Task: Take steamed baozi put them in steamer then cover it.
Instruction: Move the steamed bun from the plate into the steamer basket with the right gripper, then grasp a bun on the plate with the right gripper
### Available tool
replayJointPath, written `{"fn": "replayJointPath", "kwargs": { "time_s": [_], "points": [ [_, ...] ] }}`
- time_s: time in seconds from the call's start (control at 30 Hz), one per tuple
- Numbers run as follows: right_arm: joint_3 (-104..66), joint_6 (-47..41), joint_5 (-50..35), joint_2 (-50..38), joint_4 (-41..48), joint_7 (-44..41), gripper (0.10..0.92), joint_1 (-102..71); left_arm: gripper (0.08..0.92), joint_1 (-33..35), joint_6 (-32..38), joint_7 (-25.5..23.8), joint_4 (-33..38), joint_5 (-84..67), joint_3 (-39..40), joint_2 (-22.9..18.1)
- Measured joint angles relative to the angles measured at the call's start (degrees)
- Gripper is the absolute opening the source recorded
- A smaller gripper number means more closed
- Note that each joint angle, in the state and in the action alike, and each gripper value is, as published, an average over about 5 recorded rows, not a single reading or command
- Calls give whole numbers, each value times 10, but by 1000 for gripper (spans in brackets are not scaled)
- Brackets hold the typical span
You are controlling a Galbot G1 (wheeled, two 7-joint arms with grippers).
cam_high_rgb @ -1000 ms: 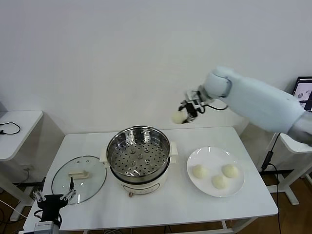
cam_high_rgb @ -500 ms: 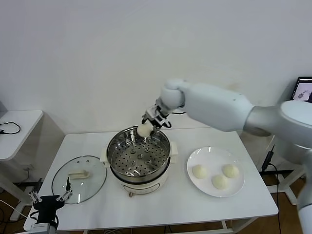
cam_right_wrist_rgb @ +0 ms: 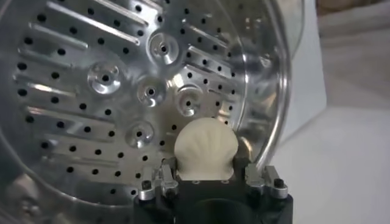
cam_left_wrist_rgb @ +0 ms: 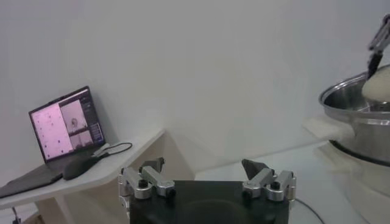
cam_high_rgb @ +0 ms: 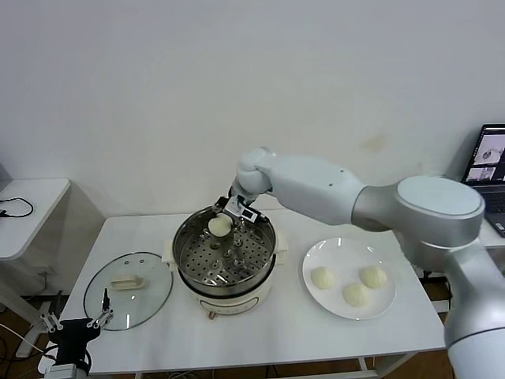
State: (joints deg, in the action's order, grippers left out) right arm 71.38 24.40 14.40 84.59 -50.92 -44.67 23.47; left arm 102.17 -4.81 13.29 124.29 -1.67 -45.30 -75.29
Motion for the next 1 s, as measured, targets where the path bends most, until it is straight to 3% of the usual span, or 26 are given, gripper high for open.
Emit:
{"fn": "replayJointPath", "kwargs": {
  "time_s": [0.33,0.57,0.7,1.0],
  "points": [
    [-2,45,55,17,39,14,592,-10,823,-5,0,0,1,0,2,0],
    [-3,56,57,17,43,18,764,-4,823,-3,-1,0,6,0,3,0],
    [4,42,22,6,24,4,817,13,823,0,-1,0,10,0,3,0],
    [20,-80,-128,-63,-91,-53,823,76,823,3,-6,-2,23,0,3,2]
  ]
}}
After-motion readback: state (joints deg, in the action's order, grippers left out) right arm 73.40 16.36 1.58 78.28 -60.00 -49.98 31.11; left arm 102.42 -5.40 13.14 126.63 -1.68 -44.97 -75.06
